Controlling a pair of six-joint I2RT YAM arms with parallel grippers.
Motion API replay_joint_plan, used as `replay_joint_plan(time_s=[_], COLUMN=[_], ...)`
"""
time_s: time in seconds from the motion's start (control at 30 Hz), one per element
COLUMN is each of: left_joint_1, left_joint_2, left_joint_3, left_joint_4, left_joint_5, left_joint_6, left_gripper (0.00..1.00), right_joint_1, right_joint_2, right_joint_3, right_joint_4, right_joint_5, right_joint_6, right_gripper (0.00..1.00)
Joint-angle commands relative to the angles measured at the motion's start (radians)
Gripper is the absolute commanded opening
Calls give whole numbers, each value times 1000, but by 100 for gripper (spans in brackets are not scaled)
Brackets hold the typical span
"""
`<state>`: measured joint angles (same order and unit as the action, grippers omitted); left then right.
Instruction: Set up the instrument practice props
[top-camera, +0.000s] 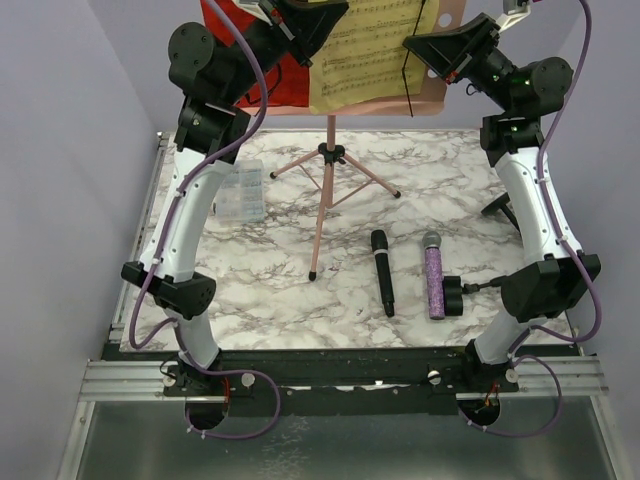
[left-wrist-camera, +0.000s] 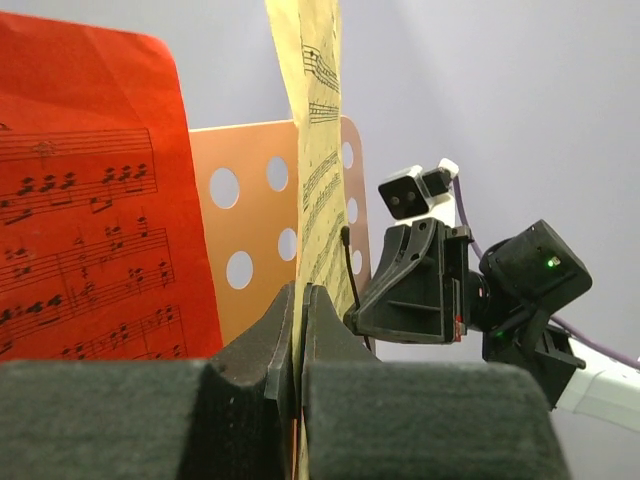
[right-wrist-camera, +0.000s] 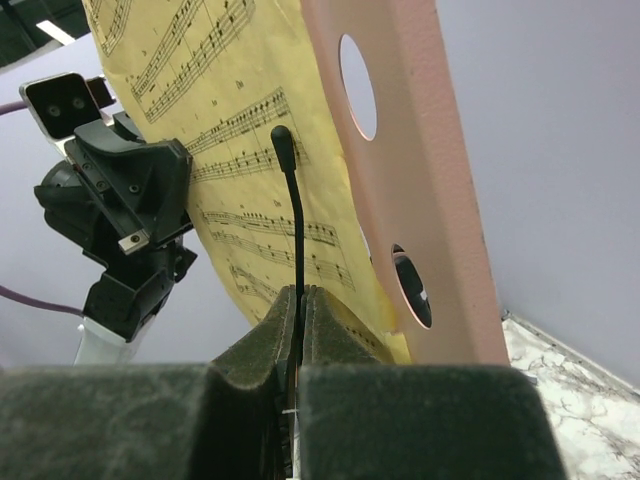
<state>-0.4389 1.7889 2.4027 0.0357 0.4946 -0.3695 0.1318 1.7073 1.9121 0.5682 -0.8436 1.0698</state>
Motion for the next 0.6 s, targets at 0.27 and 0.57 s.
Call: replay_joint_plan(time_s=[0.27, 0.57], left_joint_1=[-2, -2], left_joint_2=[107, 131], left_joint_3=[109, 115], left_joint_4=[45, 82], left_joint_5=[106, 87], left_joint_6=[-42, -71], left_gripper=[0, 0], right_joint_1=[5, 19], right_joint_2=[-4, -21], right_joint_3=[33, 36], right_joint_4=[-6, -62], right_joint_5=[-46, -30], right_joint_6=[-56, -121], right_gripper=[1, 0])
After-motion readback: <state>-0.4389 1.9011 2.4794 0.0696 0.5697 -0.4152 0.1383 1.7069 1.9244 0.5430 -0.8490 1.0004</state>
